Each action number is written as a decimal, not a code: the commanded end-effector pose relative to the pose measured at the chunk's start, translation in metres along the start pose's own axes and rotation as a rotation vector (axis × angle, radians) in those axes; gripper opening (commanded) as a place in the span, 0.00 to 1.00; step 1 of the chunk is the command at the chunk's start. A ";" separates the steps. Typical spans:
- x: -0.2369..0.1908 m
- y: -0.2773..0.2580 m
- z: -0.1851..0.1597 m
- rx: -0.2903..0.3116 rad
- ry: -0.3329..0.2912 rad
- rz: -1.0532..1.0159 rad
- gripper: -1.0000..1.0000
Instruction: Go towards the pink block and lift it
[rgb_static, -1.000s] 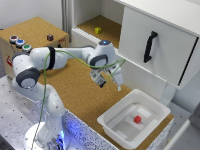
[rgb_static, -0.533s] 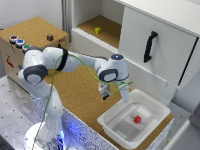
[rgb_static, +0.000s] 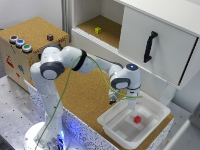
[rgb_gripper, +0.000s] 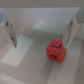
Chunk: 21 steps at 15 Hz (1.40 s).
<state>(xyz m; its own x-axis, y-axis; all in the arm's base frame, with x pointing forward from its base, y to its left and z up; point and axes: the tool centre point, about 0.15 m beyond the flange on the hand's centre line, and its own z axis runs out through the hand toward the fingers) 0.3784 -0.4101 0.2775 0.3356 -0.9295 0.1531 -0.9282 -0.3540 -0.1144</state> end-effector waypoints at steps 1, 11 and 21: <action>0.029 0.004 0.021 0.001 -0.184 0.137 1.00; 0.025 0.023 0.037 -0.066 -0.122 0.244 1.00; 0.031 0.024 0.057 -0.101 -0.128 0.263 0.00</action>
<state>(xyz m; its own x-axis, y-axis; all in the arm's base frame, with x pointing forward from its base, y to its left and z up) 0.3640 -0.4339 0.2344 0.1065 -0.9928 0.0543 -0.9901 -0.1109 -0.0861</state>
